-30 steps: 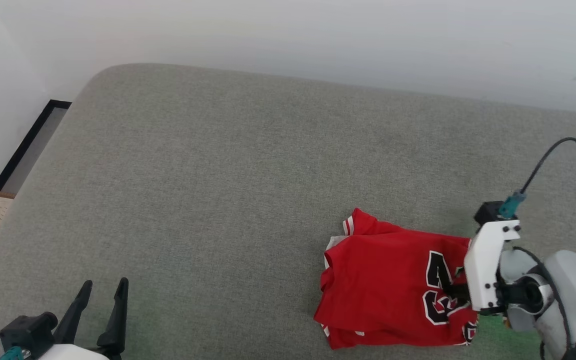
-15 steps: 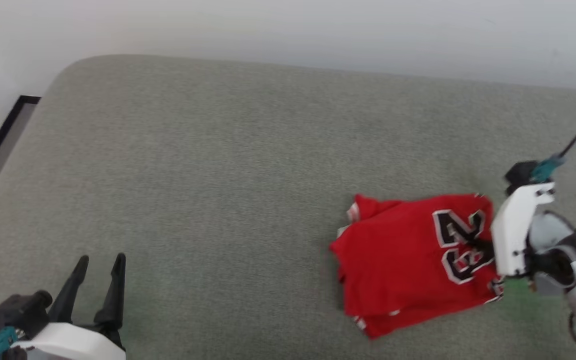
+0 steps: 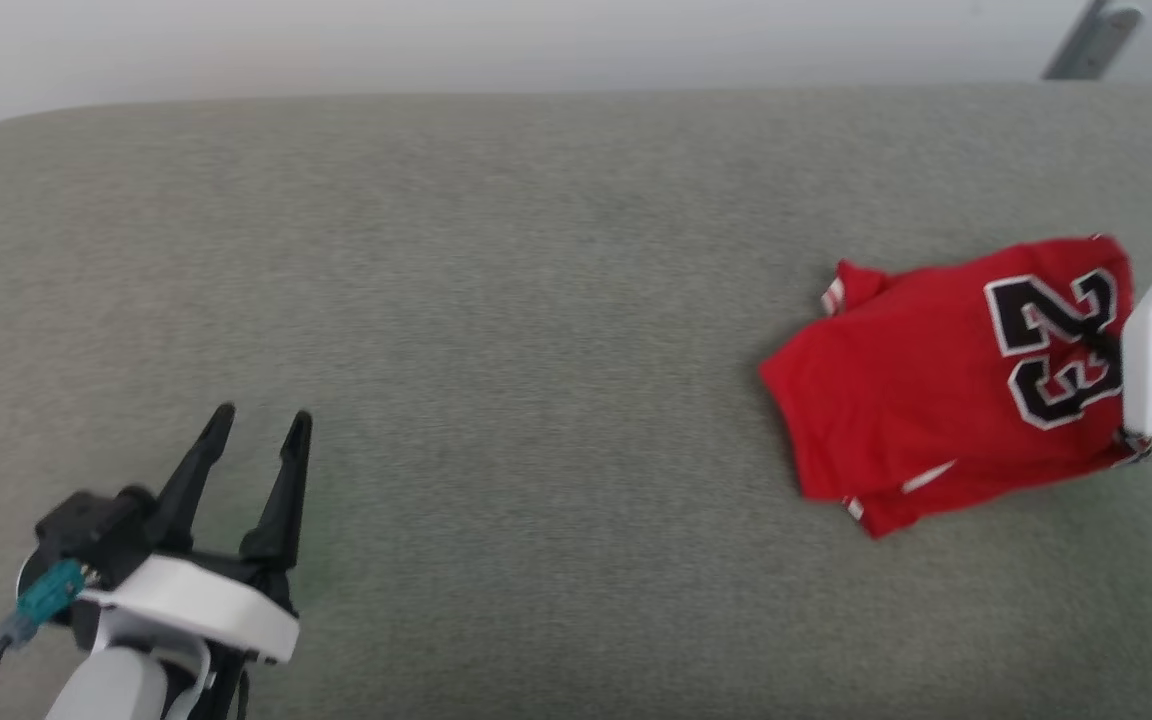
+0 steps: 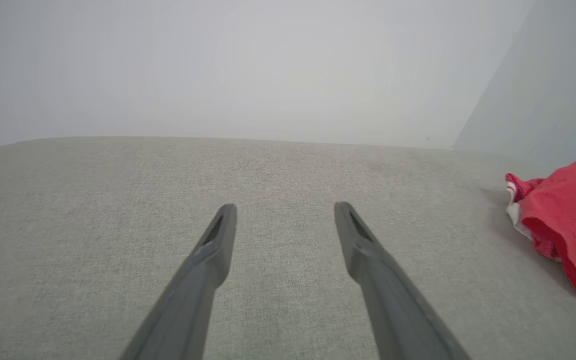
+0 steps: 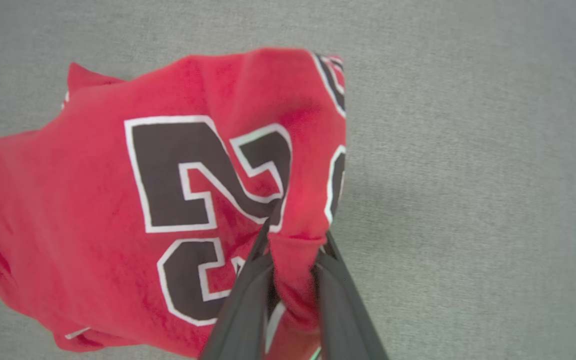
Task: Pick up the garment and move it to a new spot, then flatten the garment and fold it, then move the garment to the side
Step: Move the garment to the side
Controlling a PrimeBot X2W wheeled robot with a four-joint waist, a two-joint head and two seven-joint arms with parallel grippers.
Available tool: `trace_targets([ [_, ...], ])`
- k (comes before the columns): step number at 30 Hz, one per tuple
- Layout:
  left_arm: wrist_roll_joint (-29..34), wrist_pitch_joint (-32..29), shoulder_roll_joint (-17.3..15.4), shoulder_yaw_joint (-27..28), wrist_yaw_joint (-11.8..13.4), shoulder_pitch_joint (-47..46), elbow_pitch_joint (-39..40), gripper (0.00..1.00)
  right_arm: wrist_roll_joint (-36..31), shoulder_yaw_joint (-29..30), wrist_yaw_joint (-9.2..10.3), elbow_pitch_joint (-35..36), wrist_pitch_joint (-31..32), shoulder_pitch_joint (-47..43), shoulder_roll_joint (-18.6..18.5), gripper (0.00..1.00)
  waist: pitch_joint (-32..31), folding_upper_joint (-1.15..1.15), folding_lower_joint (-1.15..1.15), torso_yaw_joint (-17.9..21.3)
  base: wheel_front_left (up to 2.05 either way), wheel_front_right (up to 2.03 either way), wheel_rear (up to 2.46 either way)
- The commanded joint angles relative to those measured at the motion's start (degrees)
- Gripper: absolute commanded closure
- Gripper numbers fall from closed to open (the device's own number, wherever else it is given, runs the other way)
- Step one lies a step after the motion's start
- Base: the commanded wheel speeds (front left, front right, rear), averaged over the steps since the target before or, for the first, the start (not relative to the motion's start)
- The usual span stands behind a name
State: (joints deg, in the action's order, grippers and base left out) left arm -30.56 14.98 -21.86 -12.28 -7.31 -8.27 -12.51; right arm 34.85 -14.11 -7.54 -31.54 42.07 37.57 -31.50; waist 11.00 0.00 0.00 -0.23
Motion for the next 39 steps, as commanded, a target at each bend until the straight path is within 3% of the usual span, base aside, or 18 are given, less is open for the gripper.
trace_targets([
  [1,0.8,0.2,-0.4,-0.5,-0.2,-1.3,0.3,0.00,-0.8,0.5,0.11,-0.1,-0.5,0.9,-0.3,1.00,1.4,0.00,0.00,2.3,0.00,0.00,0.00],
  [9,1.2,0.2,-1.7,-6.5,-0.2,-7.7,2.1,0.00,-9.0,3.9,0.09,-2.7,-5.3,6.8,0.0,1.00,5.0,0.00,0.00,9.0,0.00,0.00,0.00],
  [17,0.2,0.2,-3.0,-12.5,-0.2,-13.9,2.3,0.00,-17.8,6.5,0.09,-7.5,-12.2,12.1,-1.2,1.00,8.3,0.00,0.00,11.8,0.00,0.00,0.00],
  [27,-0.7,0.2,-3.3,-17.4,-0.2,-19.4,2.1,0.00,-30.7,12.6,0.09,-13.6,-19.1,15.3,-0.3,1.00,12.0,0.00,0.00,10.5,0.00,0.00,0.00],
  [39,-1.7,0.2,-3.7,-19.1,-0.2,-22.3,2.3,0.00,-44.5,25.2,0.08,-21.7,-25.1,16.5,3.6,1.00,14.3,0.00,0.00,6.8,0.00,0.00,0.00],
])
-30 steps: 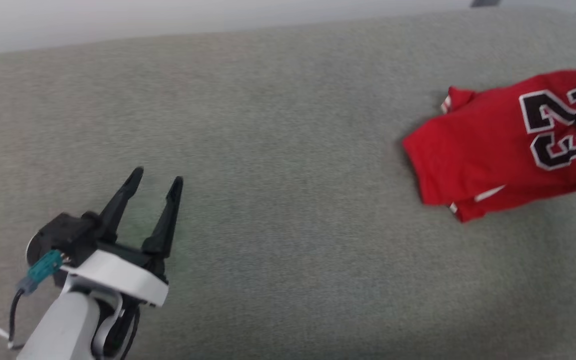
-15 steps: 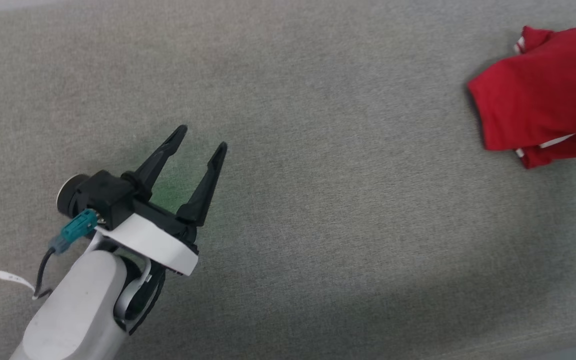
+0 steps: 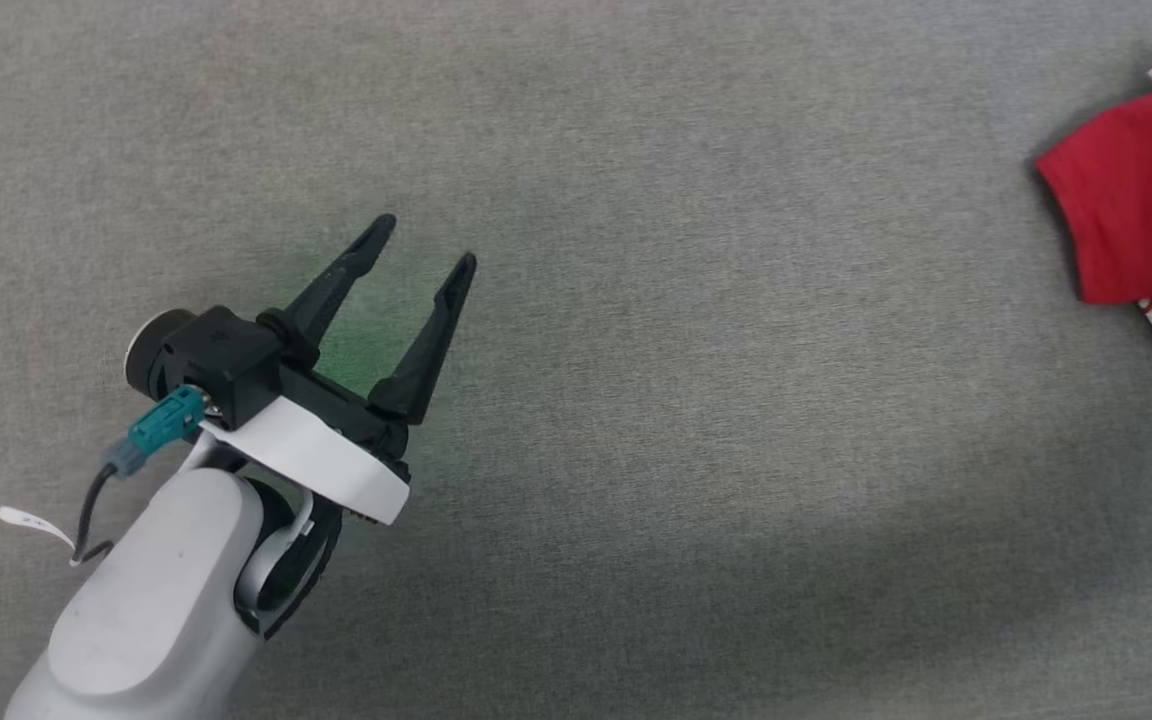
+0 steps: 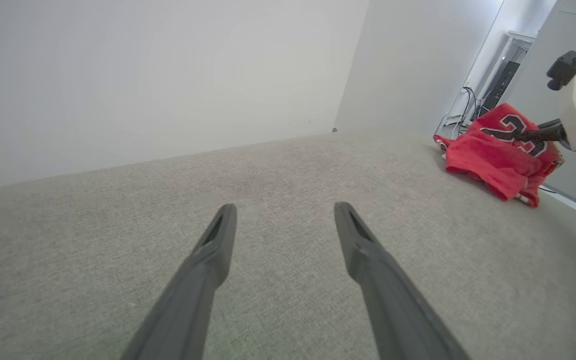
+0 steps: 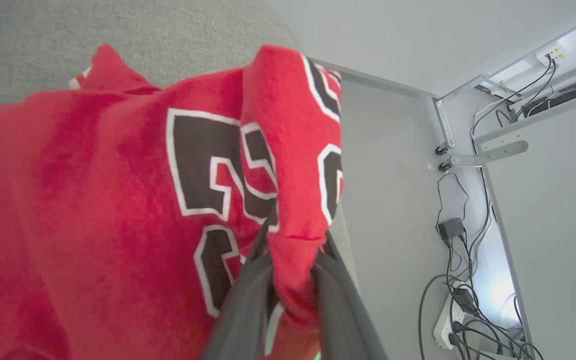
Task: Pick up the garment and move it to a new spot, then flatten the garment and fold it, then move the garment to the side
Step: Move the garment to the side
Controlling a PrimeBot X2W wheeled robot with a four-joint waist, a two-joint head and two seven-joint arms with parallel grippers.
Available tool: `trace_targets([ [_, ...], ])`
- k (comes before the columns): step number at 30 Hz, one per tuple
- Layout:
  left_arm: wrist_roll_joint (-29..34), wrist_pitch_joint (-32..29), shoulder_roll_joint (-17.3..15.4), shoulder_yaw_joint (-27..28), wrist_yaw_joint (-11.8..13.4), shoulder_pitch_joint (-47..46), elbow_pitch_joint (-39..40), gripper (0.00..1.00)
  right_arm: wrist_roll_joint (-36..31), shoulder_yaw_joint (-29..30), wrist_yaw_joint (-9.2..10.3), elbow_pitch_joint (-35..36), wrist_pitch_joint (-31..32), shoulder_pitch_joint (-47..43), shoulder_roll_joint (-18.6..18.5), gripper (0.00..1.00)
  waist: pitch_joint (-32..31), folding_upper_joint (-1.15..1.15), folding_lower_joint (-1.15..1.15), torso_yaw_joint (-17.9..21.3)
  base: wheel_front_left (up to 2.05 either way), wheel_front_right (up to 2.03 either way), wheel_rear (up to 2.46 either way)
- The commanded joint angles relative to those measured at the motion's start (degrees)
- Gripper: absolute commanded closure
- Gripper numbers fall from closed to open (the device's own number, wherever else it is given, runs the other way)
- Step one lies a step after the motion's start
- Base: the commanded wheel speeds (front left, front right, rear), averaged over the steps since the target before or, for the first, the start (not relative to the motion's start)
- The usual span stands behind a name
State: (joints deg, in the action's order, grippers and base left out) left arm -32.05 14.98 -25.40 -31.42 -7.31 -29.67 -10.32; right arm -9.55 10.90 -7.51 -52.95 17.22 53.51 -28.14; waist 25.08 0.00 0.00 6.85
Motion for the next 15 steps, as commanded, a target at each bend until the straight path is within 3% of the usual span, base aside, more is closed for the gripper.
trace_targets([
  [1,-0.3,0.2,-0.3,0.0,-0.2,-0.9,0.2,0.00,-0.8,1.2,0.05,-0.7,-0.7,0.7,0.5,1.00,0.3,0.00,0.00,-0.4,0.00,0.00,0.00],
  [3,-0.3,0.2,-0.4,0.1,-0.2,-1.0,0.2,0.00,-2.7,2.6,0.05,-1.2,-1.5,1.0,0.8,1.00,0.5,0.00,0.00,-0.7,0.00,0.00,0.00],
  [4,-0.3,0.2,-0.5,0.1,-0.2,-1.1,0.2,0.00,-3.4,3.6,0.05,-1.5,-1.7,1.2,0.9,0.93,0.6,0.00,0.00,-0.7,0.00,0.00,0.00],
  [6,-0.4,0.2,-0.8,0.2,-0.2,-1.3,0.3,0.00,-4.9,4.8,0.05,-1.8,-2.3,1.5,1.5,0.66,0.7,0.00,0.00,-0.8,0.00,0.00,0.00],
  [8,-0.5,0.2,-1.0,0.5,-0.2,-1.2,0.4,0.00,-6.1,5.6,0.05,-2.2,-2.7,2.0,1.9,0.32,0.7,0.00,0.00,-0.7,0.00,0.00,0.00],
  [11,-0.8,0.2,-1.2,1.0,-0.2,-0.7,0.6,0.00,-6.8,6.6,0.05,-2.4,-3.4,2.8,2.7,0.02,0.4,0.00,0.00,-0.4,0.00,0.00,0.00],
  [15,-1.1,0.2,-1.5,2.3,-0.2,0.4,0.6,0.00,-7.4,6.4,0.05,-3.3,-4.3,3.8,3.2,0.00,-0.3,0.00,0.00,0.2,0.00,0.00,0.00],
])
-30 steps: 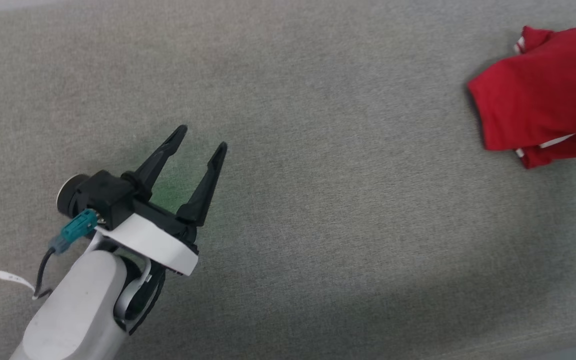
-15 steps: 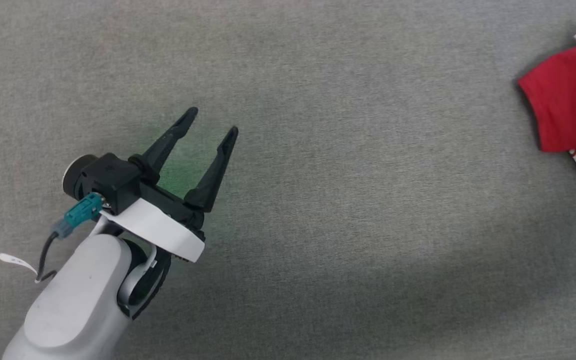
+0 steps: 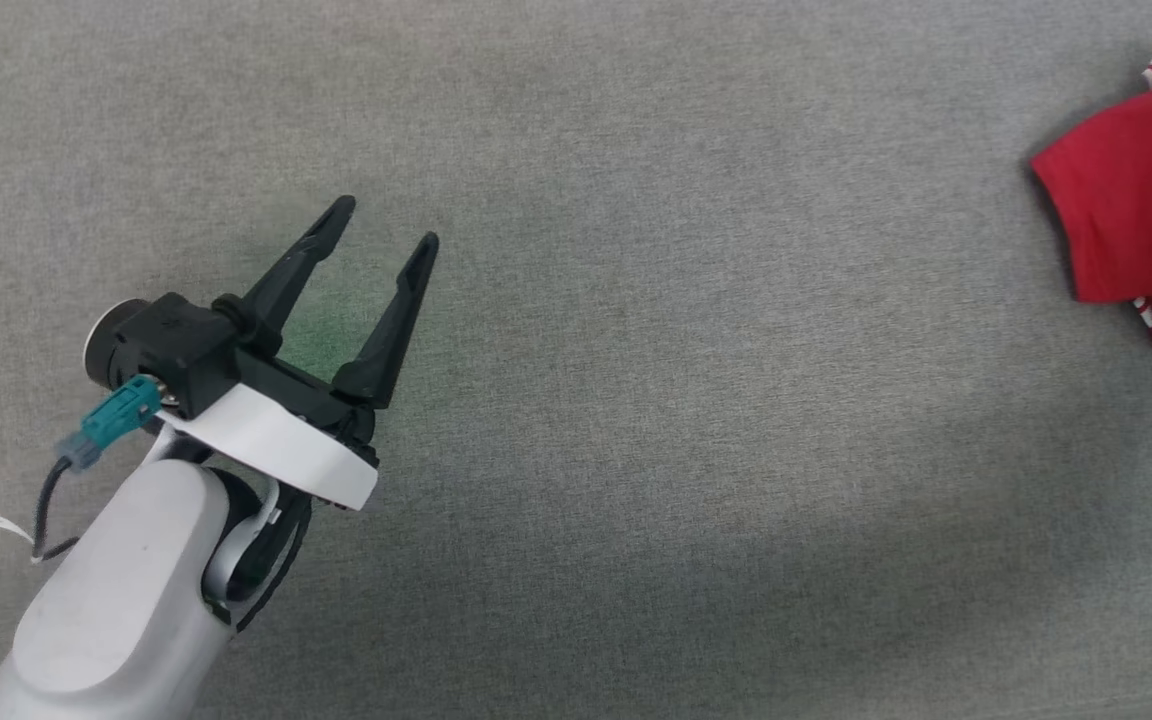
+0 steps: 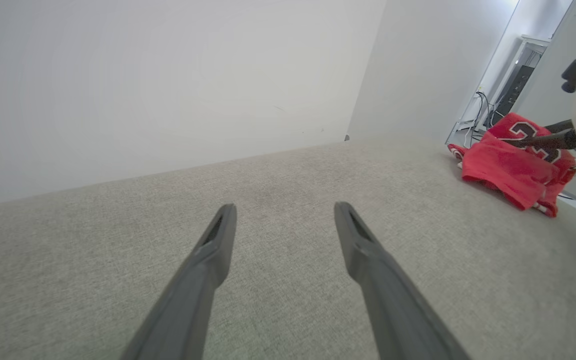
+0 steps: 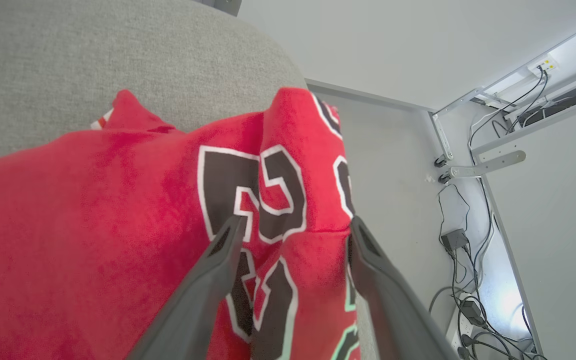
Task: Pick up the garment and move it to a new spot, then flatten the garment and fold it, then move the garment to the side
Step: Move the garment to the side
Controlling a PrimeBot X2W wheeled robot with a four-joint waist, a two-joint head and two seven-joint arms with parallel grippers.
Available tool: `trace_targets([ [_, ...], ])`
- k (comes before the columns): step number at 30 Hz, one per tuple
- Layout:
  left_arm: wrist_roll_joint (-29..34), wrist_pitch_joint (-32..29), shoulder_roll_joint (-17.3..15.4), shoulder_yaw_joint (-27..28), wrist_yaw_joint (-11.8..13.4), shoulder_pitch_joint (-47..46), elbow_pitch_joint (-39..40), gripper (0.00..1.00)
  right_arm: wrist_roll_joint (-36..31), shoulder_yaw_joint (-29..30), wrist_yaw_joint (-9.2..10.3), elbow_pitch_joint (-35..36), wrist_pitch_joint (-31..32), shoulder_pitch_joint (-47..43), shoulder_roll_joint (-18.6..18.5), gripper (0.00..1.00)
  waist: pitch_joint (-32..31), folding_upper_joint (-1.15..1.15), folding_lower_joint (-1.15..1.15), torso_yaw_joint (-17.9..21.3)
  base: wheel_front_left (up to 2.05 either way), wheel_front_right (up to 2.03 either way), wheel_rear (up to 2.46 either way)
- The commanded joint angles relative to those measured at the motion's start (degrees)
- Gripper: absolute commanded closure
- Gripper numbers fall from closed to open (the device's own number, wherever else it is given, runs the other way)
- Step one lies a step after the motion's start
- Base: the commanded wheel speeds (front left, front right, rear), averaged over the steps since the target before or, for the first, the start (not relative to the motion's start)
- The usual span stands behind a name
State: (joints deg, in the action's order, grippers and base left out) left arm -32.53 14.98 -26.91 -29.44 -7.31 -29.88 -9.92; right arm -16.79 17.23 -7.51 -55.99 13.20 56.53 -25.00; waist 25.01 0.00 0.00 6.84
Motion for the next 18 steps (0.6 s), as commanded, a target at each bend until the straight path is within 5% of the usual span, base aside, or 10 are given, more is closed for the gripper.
trace_targets([
  [1,-0.7,0.2,0.0,0.7,-0.2,1.0,0.3,0.00,-0.2,0.0,0.05,-0.5,-0.6,0.9,0.4,0.00,-0.5,0.00,0.00,0.3,0.00,0.00,0.00],
  [18,-2.1,0.2,0.8,6.3,-0.2,5.3,-1.2,0.00,7.0,-1.3,0.05,-3.4,-8.9,0.6,4.8,0.00,-5.6,0.00,0.00,0.3,0.00,0.00,0.00],
])
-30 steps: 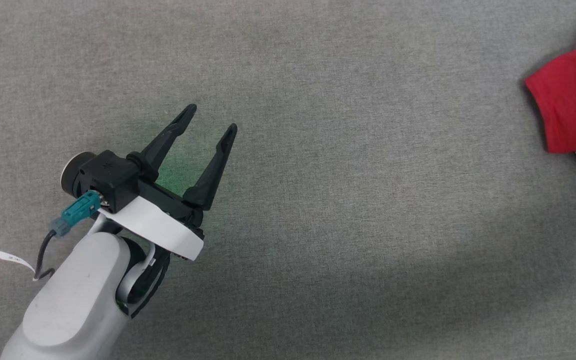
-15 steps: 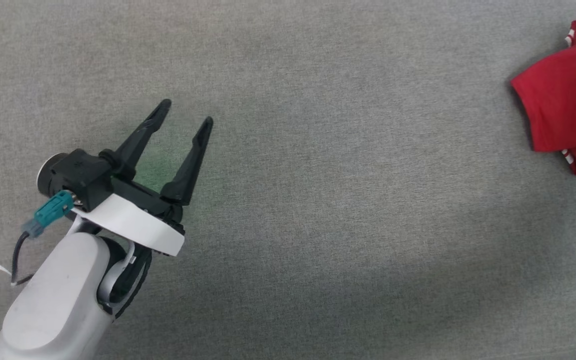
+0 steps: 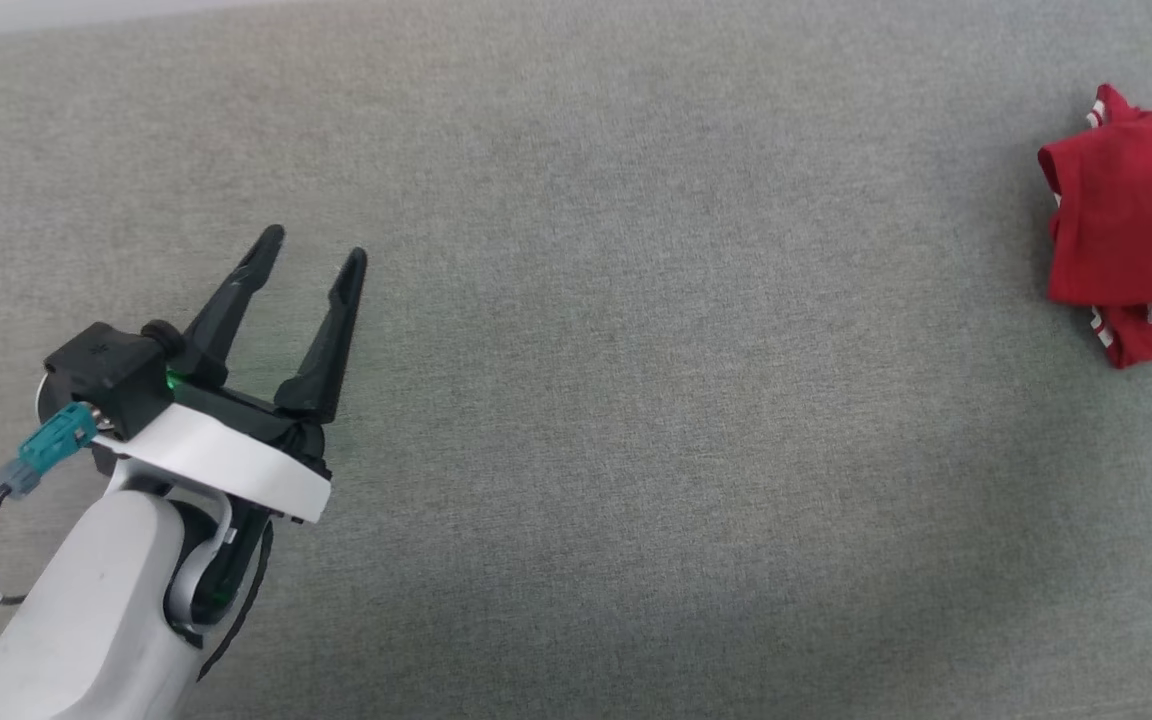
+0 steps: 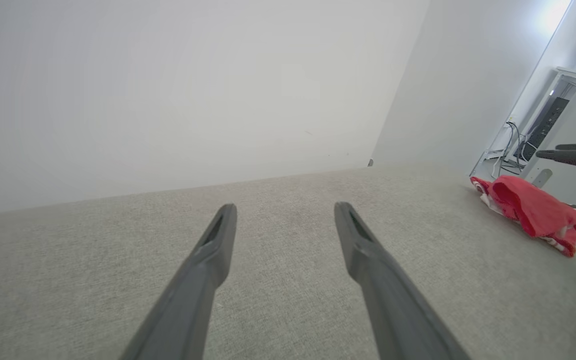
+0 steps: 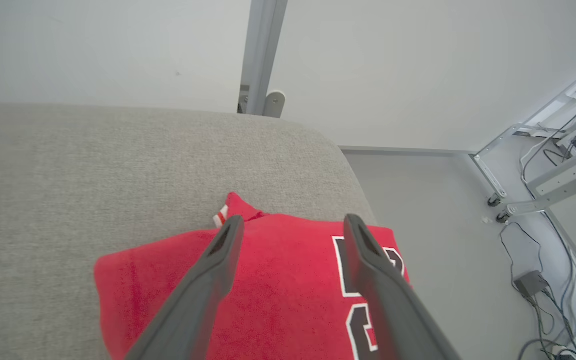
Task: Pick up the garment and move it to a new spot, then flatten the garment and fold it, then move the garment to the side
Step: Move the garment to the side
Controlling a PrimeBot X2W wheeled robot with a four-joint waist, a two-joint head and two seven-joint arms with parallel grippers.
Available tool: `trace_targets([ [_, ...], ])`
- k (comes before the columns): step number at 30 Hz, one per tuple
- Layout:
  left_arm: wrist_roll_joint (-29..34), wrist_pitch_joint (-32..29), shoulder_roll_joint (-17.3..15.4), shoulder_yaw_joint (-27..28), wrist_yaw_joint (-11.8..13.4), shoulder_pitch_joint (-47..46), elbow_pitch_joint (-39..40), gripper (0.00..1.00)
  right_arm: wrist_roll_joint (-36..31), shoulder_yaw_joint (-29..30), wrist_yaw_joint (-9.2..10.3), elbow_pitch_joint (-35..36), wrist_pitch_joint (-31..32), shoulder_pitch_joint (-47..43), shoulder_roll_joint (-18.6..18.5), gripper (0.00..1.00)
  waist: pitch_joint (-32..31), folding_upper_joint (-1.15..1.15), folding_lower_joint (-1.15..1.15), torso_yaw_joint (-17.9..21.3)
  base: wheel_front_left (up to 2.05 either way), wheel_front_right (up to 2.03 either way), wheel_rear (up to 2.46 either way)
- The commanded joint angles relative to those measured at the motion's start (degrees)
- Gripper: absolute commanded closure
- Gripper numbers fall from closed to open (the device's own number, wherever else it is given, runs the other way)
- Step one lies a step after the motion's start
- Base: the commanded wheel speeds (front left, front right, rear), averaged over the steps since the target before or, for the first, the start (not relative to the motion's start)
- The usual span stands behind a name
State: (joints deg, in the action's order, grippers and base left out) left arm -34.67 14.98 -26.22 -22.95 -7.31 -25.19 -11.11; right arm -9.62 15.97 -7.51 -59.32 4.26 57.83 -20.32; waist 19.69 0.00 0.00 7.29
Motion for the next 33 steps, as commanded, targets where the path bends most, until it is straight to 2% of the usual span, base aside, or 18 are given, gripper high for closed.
trace_targets([
  [1,0.2,0.2,0.1,0.5,-0.2,0.9,-0.1,0.00,0.8,-0.3,0.05,-0.3,-0.7,-1.0,0.6,0.00,-0.7,0.00,0.00,-0.3,0.00,0.00,0.00],
  [9,3.6,0.2,2.0,5.9,-0.2,4.0,-0.1,0.00,7.7,-3.8,0.05,-0.1,-7.5,-4.7,2.4,0.00,-4.3,0.00,0.00,-1.9,0.00,0.00,0.00],
  [14,6.3,0.2,3.5,10.4,-0.2,7.2,-0.4,0.00,12.1,-6.3,0.05,1.5,-12.6,-8.7,3.8,0.00,-6.7,0.00,0.00,-2.8,0.00,0.00,0.00],
  [19,7.2,0.2,4.2,12.3,-0.2,10.4,-1.0,0.00,14.8,-7.4,0.05,4.2,-16.7,-13.2,4.8,0.00,-8.9,0.00,0.00,-4.4,0.00,0.00,0.00],
  [26,7.9,0.2,5.7,15.9,-0.2,15.7,-1.3,0.00,16.7,-8.1,0.05,11.2,-19.1,-21.8,7.0,0.00,-12.3,0.00,0.00,-6.9,0.00,0.00,0.00],
  [33,10.2,0.2,8.3,21.9,-0.2,22.3,-0.5,0.00,17.6,-7.5,0.05,21.8,-19.4,-34.6,10.1,0.00,-15.9,0.00,0.00,-9.6,0.00,0.00,0.00],
])
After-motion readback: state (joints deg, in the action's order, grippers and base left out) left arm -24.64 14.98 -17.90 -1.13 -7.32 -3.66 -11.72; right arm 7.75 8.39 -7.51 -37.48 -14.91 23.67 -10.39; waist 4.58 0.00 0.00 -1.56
